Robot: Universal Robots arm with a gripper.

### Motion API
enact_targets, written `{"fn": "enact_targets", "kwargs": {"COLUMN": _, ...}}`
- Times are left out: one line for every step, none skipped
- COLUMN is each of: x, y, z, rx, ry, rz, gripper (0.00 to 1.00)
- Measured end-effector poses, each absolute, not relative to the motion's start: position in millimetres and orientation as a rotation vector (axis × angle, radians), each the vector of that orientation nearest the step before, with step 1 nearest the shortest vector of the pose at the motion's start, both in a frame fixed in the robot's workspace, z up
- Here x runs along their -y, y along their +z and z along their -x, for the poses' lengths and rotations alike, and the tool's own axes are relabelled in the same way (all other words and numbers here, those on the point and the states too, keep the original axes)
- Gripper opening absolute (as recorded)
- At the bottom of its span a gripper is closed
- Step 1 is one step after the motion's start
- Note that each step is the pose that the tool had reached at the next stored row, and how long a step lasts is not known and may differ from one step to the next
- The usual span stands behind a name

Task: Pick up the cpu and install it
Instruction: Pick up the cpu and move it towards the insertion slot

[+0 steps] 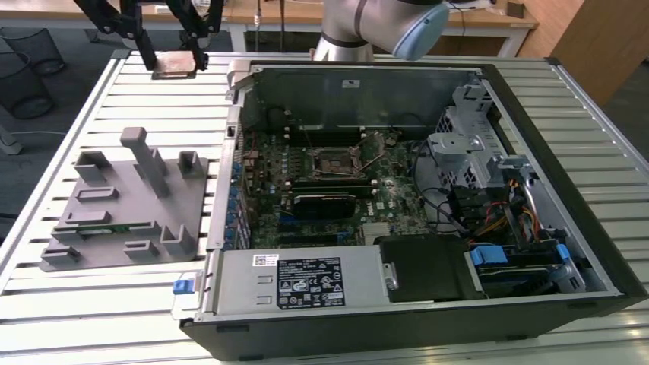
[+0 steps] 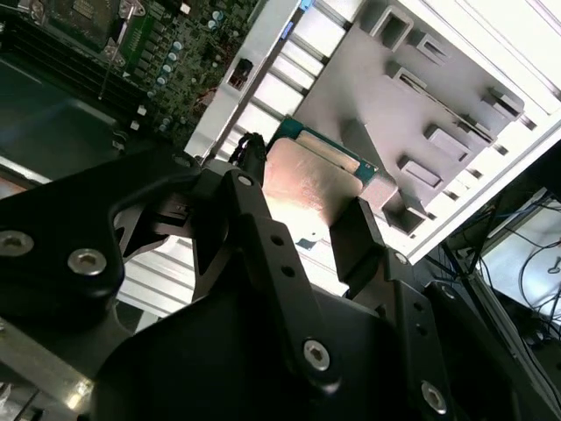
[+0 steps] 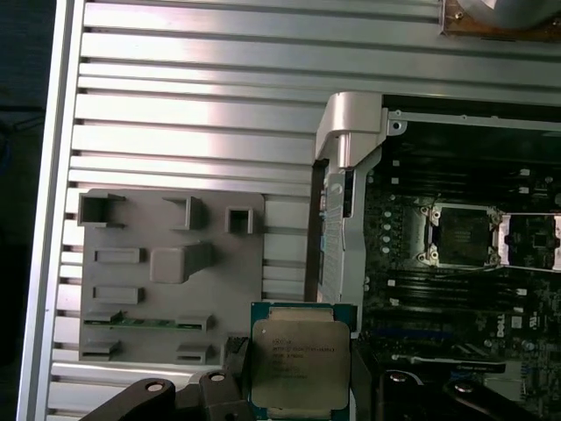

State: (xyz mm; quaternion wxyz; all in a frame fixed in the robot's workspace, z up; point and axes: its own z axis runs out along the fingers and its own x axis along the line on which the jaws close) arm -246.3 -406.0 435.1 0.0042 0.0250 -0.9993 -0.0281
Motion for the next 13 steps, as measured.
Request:
{"fn": "enact_targets", "kwargs": {"x": 406, "y": 434, "z": 243, "rx": 3.131, "ry": -0.088, "rz": -0.078, "gripper": 0.54}}
{"fn": "enact_targets", "kwargs": {"x": 405, "y": 434, "z": 241, "rx": 3.131, "ry": -0.088, "rz": -0.078, "gripper": 0.54}}
{"fn": "enact_targets", "kwargs": {"x": 405, "y": 434, "z": 240, "rx": 3.131, "ry": -0.088, "rz": -0.078, "gripper": 0.54}}
{"fn": "enact_targets", "kwargs": {"x": 405, "y": 433, "z": 239, "rx": 3.131, "ry": -0.088, "rz": -0.078, "gripper": 0.54}}
{"fn": "enact_targets", "kwargs": {"x": 405, "y": 433, "z": 236, "rx": 3.131, "ry": -0.088, "rz": -0.078, "gripper": 0.54}}
{"fn": "enact_targets", "kwargs": {"x": 405, "y": 433, "z": 235, "rx": 3.131, "ry": -0.088, "rz": -0.078, "gripper": 0.54}}
{"fn": "enact_targets", "kwargs": {"x": 405, "y": 432, "z": 233, "rx": 3.131, "ry": -0.088, "rz": -0.078, "gripper": 0.54}}
{"fn": "enact_targets", "kwargs": {"x": 404, "y": 432, "z": 231, "rx": 3.131, "ry": -0.088, "rz": -0.078, "gripper": 0.54}}
{"fn": "enact_targets", "kwargs": {"x": 404, "y": 432, "z": 229, "rx": 3.131, "ry": -0.088, "rz": -0.078, "gripper": 0.54}}
{"fn": "enact_targets", "kwargs": {"x": 404, "y": 431, "z": 228, "rx": 3.131, "ry": -0.088, "rz": -0.078, "gripper": 0.54}}
{"fn": "enact_targets", "kwargs": {"x": 404, "y": 431, "z": 226, "rx": 3.131, "ry": -0.088, "rz": -0.078, "gripper": 0.54}}
{"fn": "enact_targets", "kwargs": {"x": 404, "y": 431, "z": 224, "rx": 3.131, "ry": -0.088, "rz": -0.078, "gripper": 0.54}}
{"fn": "enact_targets", "kwargs": {"x": 404, "y": 431, "z": 223, "rx": 3.131, "ry": -0.088, "rz": -0.078, "gripper": 0.54}}
